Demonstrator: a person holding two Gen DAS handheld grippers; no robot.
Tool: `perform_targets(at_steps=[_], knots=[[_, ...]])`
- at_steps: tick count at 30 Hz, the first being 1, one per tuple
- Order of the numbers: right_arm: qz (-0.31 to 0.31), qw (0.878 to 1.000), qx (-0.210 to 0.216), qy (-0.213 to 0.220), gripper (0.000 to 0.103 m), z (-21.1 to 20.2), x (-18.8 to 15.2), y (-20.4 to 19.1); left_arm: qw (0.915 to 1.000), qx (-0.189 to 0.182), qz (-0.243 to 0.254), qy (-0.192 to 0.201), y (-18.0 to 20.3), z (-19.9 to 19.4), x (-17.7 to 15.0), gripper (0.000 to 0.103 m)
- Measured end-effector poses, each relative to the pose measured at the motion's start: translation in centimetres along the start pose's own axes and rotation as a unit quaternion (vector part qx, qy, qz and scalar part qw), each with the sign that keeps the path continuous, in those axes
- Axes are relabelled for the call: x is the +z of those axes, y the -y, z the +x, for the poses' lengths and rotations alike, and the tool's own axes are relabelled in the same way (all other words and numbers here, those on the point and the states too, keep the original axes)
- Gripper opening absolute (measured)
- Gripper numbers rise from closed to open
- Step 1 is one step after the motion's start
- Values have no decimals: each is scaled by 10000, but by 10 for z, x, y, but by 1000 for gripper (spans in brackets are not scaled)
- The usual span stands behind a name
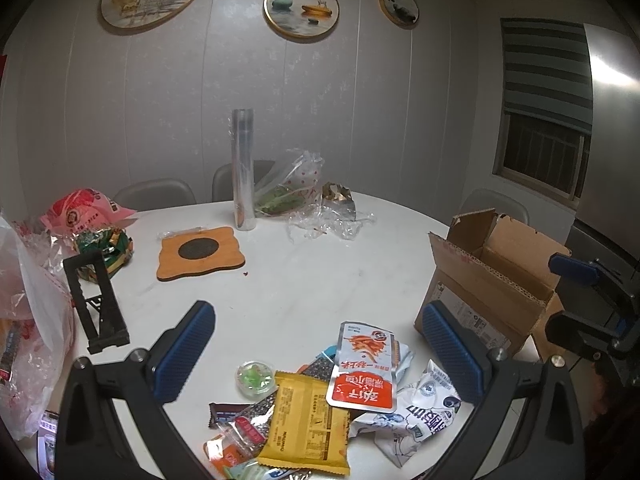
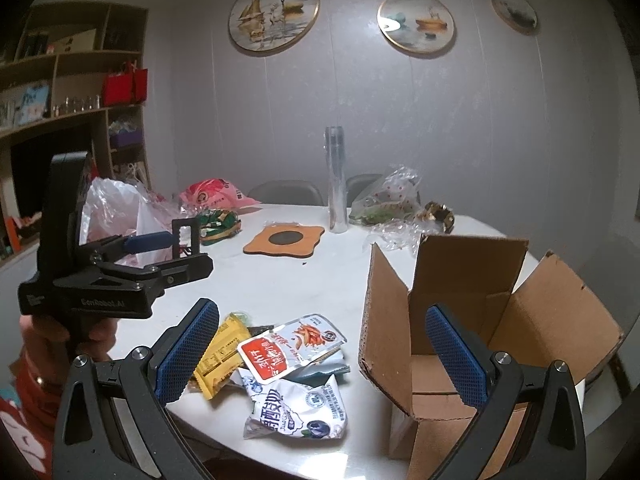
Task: Organize snacks
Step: 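Grasp the white-and-blue milk-candy bag with the right gripper while the left gripper grasps the yellow biscuit packet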
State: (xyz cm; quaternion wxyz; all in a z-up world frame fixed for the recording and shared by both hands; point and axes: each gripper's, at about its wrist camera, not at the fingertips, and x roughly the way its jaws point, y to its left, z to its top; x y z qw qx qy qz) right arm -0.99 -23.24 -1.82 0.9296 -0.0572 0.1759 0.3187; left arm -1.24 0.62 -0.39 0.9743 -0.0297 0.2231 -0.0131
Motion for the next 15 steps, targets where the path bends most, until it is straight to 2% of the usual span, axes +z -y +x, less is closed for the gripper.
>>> perform_targets(at_steps=[2, 5, 12, 15], knots=[[-187, 9998, -38, 45, 103, -3, 1, -10, 10000, -26, -27, 65, -5, -4, -1, 102], [-326, 9993, 134, 158, 103, -10, 4, -25, 9998, -69, -57, 150, -16, -12, -2, 102], [-1086, 9936, 308, -42, 102, -2, 5, -84, 9995, -44, -184, 257, -51, -26, -15, 102], [-1065, 9931, 404, -275, 85, 14, -3, -102, 9993, -82, -315, 161, -71, -25, -24, 102]])
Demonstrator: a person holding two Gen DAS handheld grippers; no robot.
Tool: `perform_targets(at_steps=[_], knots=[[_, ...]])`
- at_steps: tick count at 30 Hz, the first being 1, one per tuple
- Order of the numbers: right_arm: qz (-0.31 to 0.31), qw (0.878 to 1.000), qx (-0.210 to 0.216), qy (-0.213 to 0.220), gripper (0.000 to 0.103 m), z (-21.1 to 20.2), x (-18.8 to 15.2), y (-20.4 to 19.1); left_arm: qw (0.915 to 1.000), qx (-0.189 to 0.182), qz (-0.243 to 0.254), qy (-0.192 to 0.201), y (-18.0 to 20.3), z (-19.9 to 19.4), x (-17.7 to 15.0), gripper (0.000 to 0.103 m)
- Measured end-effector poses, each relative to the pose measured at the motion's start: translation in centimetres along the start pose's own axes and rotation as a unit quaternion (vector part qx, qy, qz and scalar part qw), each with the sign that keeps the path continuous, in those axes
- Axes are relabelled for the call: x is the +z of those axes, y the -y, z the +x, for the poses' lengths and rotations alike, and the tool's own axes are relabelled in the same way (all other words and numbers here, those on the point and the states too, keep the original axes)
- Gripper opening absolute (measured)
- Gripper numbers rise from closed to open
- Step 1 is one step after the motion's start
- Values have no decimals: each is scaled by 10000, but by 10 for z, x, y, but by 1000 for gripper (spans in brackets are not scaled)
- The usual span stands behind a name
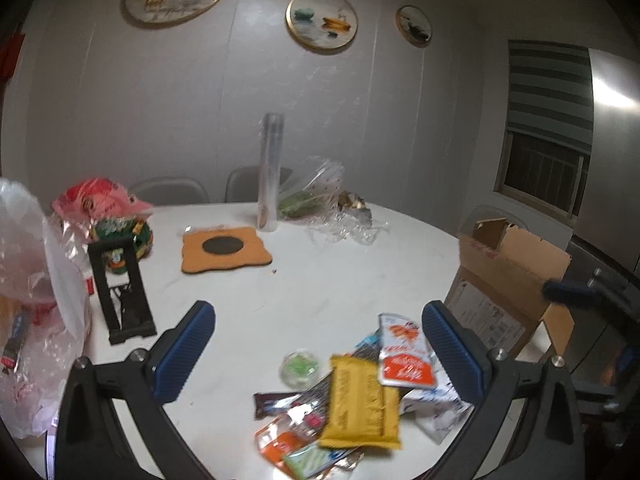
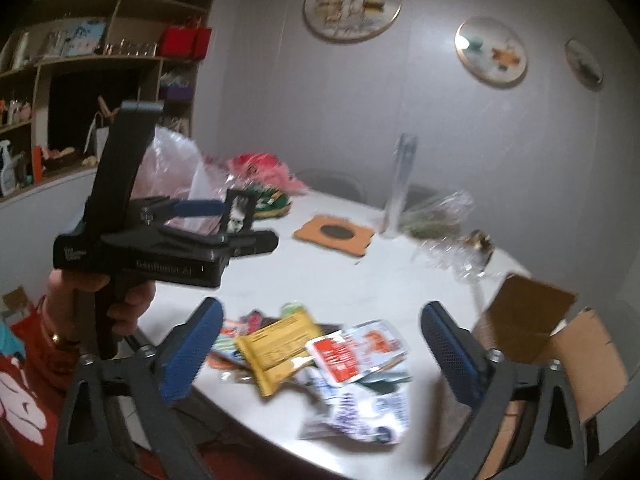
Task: Organize snacks
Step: 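Grasp the white-and-blue milk-candy bag with the right gripper while the left gripper grasps the yellow biscuit packet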
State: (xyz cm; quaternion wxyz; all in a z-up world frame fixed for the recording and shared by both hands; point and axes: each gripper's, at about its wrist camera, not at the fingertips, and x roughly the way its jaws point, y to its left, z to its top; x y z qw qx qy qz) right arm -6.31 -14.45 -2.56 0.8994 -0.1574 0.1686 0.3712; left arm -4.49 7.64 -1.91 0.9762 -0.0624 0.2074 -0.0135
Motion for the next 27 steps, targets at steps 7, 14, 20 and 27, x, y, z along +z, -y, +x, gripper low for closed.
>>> perform_targets(at_steps=[7, 14, 20, 27], knots=[[430, 9957, -335, -755, 67, 53, -42, -9, 9985, 23, -111, -536, -32, 22, -29, 102], [1236, 9811, -898, -1188, 86, 75, -91, 26, 9943, -265, -59, -1036, -32, 47, -53, 102], [1376, 9765, -1123, -1217, 96, 86, -108, 35, 9926, -345, 28, -1165, -21, 57, -58, 102], [1426, 9765, -1217, -1061, 103, 97, -112, 45, 9915, -494, 104, -1197, -12, 63, -61, 102]])
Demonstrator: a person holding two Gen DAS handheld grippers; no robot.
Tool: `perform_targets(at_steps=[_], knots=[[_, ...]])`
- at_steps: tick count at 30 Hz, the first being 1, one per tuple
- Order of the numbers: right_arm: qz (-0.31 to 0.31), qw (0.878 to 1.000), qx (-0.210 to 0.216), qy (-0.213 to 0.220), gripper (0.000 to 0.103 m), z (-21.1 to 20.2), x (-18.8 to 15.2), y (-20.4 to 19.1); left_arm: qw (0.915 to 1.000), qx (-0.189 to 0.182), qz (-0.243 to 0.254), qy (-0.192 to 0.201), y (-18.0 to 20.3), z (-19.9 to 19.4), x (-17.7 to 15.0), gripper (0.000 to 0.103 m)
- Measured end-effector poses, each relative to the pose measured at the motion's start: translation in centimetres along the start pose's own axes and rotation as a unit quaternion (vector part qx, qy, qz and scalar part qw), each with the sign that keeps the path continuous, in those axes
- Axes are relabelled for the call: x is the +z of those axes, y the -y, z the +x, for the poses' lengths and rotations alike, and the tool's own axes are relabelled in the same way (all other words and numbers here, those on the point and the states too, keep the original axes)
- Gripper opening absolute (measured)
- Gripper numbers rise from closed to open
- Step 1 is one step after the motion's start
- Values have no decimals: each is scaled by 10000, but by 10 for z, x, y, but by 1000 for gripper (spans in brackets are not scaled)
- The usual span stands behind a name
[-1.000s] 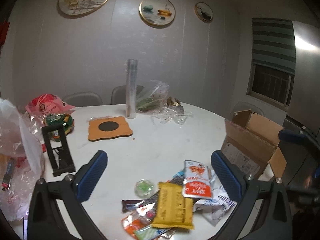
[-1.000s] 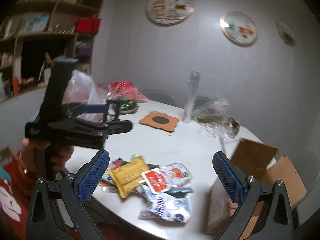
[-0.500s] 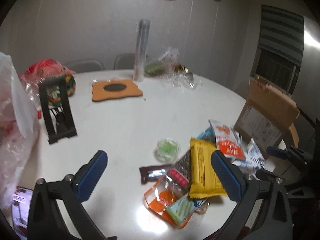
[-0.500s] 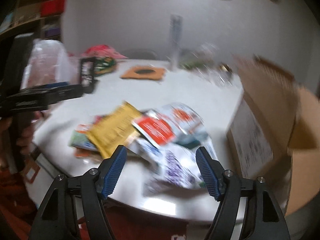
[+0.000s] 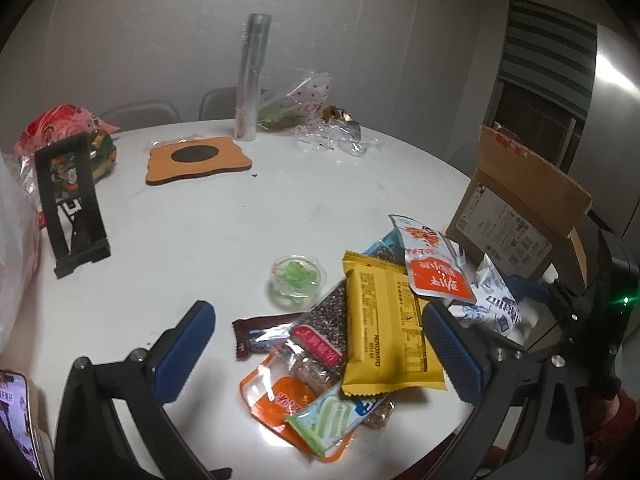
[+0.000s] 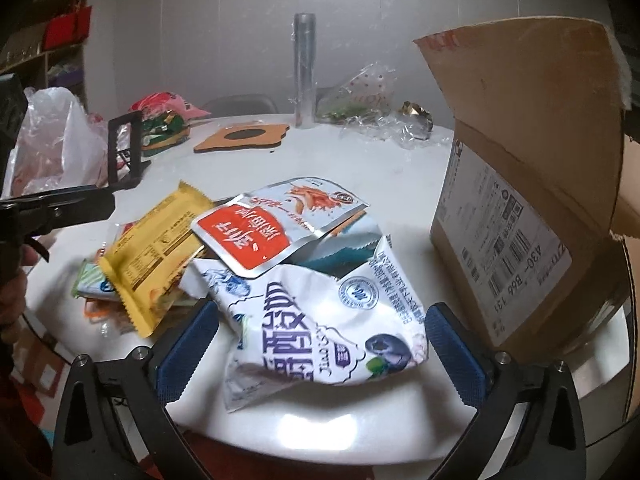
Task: Organize snacks
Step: 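Grasp the white-and-blue milk-candy bag with the right gripper while the left gripper grasps the yellow biscuit packet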
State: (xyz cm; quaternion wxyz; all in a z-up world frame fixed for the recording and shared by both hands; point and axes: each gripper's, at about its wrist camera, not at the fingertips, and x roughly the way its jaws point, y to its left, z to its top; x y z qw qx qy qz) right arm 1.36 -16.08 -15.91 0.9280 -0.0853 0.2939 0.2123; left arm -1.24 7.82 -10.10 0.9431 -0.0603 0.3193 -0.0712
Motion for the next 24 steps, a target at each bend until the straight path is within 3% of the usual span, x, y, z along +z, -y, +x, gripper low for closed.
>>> perform_targets(at_steps=[8, 12, 19, 24], knots=[[-72, 9997, -213, -134, 103, 11, -2, -2, 9997, -174, 173, -15, 13, 0, 2, 102], [354, 9992, -30, -188, 103, 14, -11, 9, 9995, -158, 242, -99, 16, 5, 4, 102], [66, 9999, 19, 87, 103, 22, -10, 8, 9978, -583, 198, -248, 22, 12, 2, 102], [60, 9998, 158, 121, 102, 25, -11, 12, 9979, -495, 325, -274, 29, 14, -1, 102]])
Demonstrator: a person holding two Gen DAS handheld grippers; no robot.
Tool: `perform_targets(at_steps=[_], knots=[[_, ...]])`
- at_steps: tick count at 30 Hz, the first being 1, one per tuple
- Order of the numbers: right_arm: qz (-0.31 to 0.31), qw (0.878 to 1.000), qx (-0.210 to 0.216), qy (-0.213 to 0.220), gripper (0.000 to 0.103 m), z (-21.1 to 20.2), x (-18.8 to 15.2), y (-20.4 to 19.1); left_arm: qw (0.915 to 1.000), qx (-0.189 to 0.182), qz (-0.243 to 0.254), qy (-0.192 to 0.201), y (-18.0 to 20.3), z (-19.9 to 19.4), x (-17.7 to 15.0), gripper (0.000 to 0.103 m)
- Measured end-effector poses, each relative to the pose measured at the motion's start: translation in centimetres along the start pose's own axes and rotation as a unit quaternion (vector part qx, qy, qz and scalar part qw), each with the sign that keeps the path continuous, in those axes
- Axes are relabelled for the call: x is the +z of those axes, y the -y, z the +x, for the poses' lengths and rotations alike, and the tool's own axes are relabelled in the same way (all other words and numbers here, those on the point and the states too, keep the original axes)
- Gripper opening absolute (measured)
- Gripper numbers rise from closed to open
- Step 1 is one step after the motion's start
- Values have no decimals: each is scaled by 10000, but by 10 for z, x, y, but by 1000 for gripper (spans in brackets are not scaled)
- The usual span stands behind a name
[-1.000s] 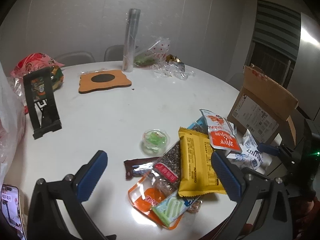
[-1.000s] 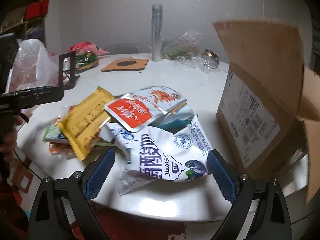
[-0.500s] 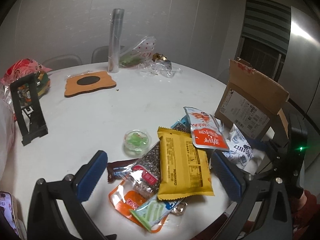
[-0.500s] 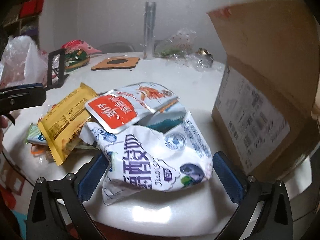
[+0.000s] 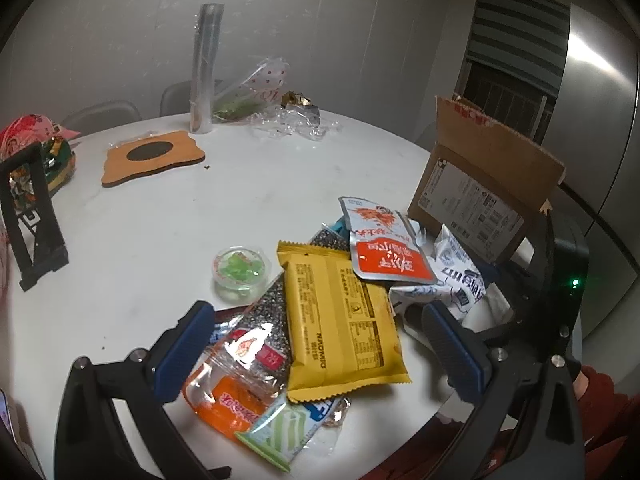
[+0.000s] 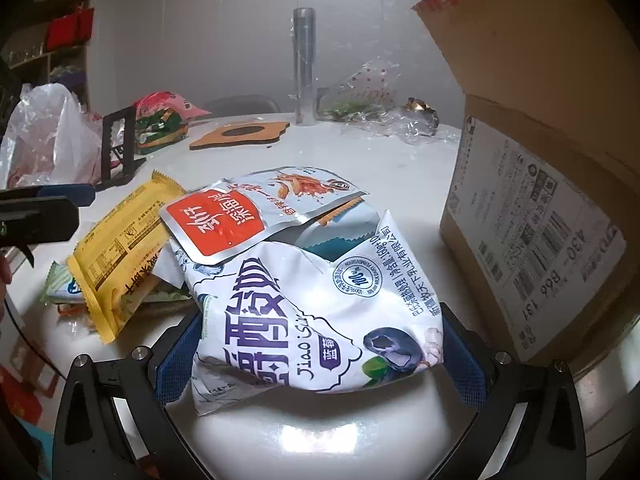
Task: Organize snacks
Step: 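Grasp the white-and-blue milk-candy bag with the right gripper while the left gripper grasps the yellow biscuit packet, then lift the white-and-blue bag with the right gripper while the left gripper lifts the yellow packet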
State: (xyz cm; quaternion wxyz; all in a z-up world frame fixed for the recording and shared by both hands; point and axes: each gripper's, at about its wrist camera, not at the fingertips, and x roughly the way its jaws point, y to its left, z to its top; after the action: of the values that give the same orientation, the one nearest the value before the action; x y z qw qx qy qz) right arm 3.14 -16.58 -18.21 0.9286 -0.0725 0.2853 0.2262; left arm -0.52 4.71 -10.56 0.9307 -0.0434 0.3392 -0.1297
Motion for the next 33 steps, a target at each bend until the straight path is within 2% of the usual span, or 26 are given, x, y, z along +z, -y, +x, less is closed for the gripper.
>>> perform_targets(at_steps=[2, 9, 11, 13, 16, 18, 27, 30, 32, 33], knots=[[-23, 10000, 20, 80, 92, -2, -1, -1, 10000, 49, 17, -63, 3, 3, -1, 102], [-105, 9996, 126, 244, 70, -12, -7, -2, 9998, 115, -7, -169, 10, 9, -6, 102], [-91, 9995, 165, 239, 60, -15, -8, -2, 9998, 145, 12, -162, 13, 9, -8, 101], [-86, 9996, 130, 218, 57, -17, -10, -2, 9997, 167, 31, -171, 16, 9, -10, 96], [8, 9996, 197, 195, 57, -21, -13, 4, 9994, 255, 73, -225, 20, 12, -12, 85], [31, 9996, 213, 173, 57, -24, -14, 7, 9983, 497, 195, -215, 26, 15, -13, 82], [-39, 9997, 183, 172, 65, -28, -16, 9, 9931, 1020, 517, -268, 41, 32, -8, 82], [-25, 9995, 215, 229, 73, -29, -17, 11, 9904, 1193, 631, -287, 42, 37, -6, 81], [-25, 9993, 214, 304, 84, -30, -16, 13, 9899, 1209, 683, -274, 42, 38, -6, 77], [-23, 9992, 201, 355, 87, -31, -15, 14, 9900, 1198, 698, -264, 42, 37, -6, 70]])
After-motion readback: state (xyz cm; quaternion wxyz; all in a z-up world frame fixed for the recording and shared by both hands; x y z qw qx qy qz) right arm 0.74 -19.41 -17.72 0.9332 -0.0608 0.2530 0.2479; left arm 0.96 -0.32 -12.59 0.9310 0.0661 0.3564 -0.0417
